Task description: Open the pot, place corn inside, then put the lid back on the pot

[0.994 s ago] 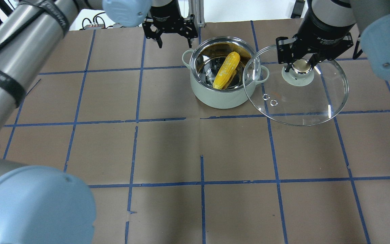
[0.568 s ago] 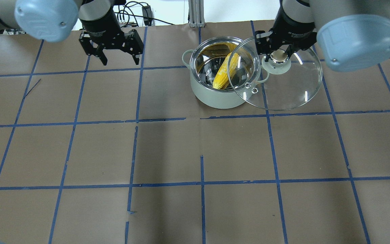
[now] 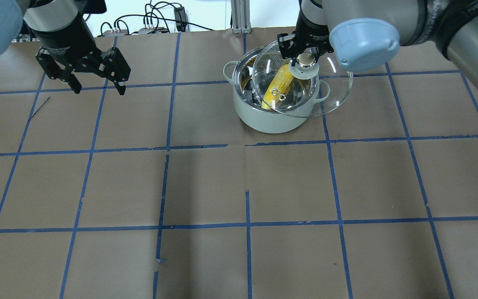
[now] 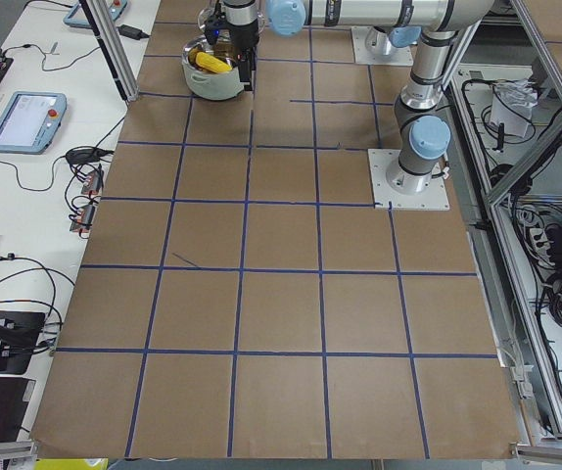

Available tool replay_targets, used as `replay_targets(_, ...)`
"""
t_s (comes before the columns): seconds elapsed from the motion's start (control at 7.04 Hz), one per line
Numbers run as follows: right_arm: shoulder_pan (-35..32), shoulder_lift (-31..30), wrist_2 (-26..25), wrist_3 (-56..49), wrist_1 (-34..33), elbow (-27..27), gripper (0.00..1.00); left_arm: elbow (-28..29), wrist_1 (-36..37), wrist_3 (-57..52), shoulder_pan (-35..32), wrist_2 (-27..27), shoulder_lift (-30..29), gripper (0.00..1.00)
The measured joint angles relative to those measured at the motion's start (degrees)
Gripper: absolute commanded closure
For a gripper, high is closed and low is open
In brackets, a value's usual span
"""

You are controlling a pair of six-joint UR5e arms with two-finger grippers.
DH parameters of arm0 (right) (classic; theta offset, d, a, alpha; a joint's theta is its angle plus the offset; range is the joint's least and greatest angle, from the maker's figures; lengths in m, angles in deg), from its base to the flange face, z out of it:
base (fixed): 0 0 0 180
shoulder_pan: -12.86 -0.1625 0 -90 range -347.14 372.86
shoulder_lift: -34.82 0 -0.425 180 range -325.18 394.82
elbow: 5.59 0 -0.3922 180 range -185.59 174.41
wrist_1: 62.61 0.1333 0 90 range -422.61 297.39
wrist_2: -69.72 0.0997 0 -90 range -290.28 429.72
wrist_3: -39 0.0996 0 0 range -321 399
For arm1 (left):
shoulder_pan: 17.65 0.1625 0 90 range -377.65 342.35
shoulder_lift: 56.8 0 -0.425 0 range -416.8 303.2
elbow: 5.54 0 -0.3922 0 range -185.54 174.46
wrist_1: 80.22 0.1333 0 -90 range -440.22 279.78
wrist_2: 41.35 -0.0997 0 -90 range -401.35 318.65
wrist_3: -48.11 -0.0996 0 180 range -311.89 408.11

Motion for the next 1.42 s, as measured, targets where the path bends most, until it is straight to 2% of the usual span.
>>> replay_targets(0.43,-1.51,8.07,0.07,-0.01,0.24,6.87,0.87,1.40,-1.68,0.33,-0.04,0.03,0.51,0.00)
replay_targets(0.99,-1.70,11.40,0.05,-0.04,-0.27,8.96,0.87,1.61,-1.49,1.52,-0.58,0.69,0.85,0.00)
replay_targets(1.42,-2.04,12.62,0.03,-0.04,-0.92,9.67,0.87,1.29,-0.69,2.78,-0.43,4.84,1.84,0.00)
